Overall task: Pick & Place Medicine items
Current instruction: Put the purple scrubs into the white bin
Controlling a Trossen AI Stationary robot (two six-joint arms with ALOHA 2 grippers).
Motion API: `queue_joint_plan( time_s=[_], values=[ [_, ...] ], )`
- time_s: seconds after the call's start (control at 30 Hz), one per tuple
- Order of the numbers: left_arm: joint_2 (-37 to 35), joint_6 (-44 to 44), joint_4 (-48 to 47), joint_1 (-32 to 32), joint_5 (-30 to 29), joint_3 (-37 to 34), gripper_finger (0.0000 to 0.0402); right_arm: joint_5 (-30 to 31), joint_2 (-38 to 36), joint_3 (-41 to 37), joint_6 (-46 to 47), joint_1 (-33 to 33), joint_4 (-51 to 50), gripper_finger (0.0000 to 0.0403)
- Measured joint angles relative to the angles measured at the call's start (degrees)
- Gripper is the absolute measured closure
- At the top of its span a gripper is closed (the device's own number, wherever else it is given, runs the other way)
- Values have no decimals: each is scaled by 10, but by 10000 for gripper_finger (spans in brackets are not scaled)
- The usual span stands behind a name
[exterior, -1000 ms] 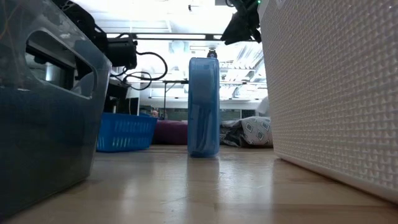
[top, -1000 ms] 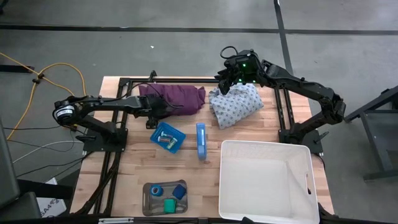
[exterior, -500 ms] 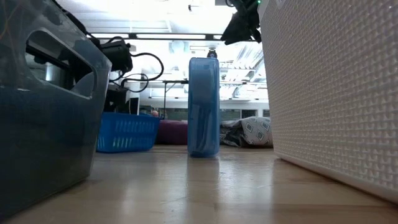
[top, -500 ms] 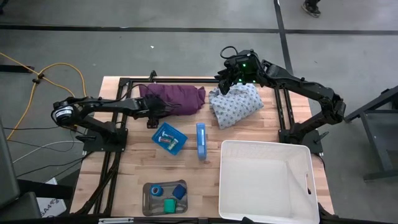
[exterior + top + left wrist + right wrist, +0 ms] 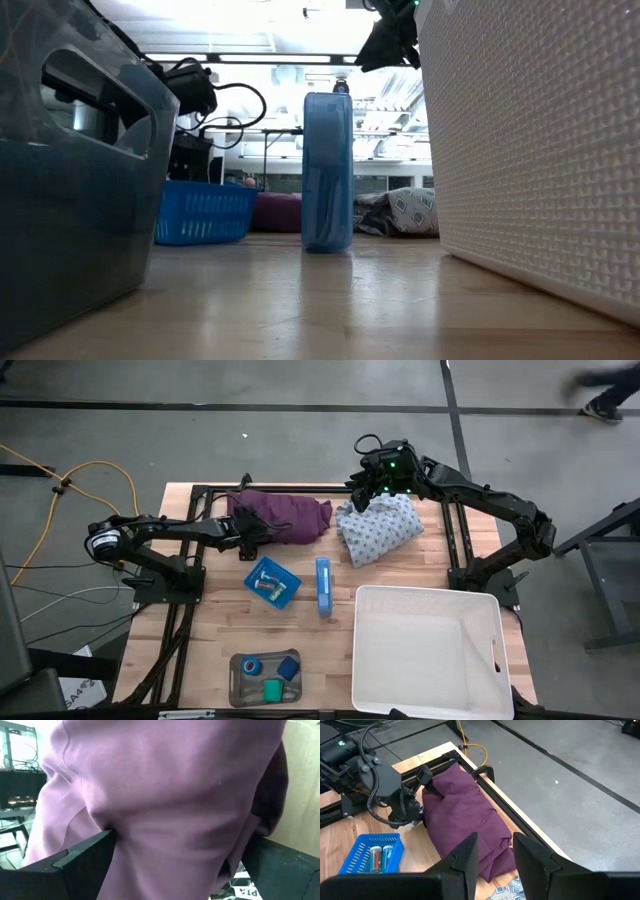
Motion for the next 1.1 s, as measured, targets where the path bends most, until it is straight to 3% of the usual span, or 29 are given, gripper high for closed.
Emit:
queue_joint_plan(
  time_s=[0.5,1.1],
  values=[
    [-1,-17,57,3,13,-27,12,0,0,0,0,0,0,293],
    [-1,-50,78,3,17,-46,170,0,0,0,0,0,0,293]
  ],
)
